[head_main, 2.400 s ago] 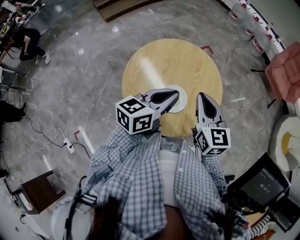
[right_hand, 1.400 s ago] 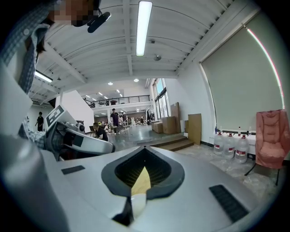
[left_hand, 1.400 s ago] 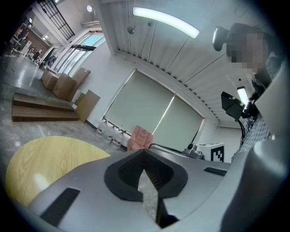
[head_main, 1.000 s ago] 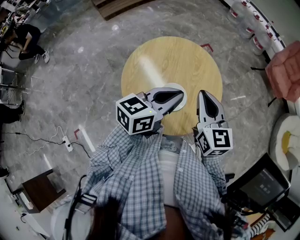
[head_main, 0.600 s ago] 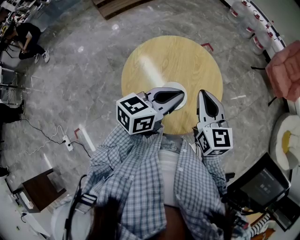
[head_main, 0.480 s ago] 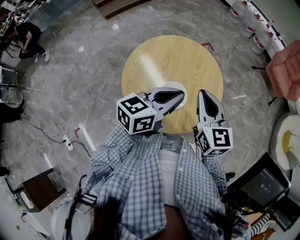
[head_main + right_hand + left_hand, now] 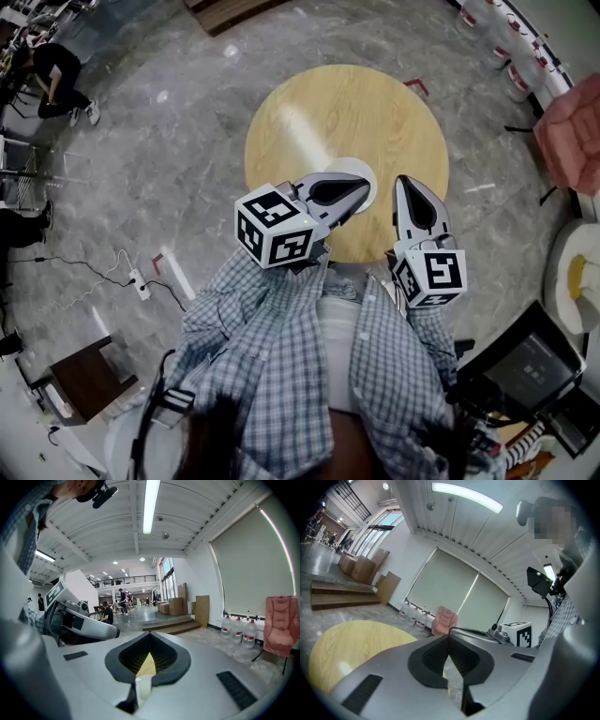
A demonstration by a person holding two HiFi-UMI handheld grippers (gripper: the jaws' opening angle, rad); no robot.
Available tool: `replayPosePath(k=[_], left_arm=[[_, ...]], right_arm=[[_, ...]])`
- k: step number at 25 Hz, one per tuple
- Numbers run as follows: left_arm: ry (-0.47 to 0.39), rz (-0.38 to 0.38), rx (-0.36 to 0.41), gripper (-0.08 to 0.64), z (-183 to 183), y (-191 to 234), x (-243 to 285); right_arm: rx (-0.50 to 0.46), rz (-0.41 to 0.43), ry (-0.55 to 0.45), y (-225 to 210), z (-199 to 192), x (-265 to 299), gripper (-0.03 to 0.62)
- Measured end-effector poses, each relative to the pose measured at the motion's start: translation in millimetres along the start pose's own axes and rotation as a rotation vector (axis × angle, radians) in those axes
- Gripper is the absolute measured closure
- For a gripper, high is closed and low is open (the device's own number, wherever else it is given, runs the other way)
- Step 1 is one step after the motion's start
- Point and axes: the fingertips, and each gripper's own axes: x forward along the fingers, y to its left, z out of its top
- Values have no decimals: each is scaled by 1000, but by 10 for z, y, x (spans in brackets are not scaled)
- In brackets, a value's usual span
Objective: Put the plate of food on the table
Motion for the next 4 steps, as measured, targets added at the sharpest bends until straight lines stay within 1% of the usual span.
replayPosePath(k=[4], left_arm=[[3, 2, -4, 552, -8, 15, 9]], right_arm=[[-1, 4, 10, -1, -25, 15, 586]])
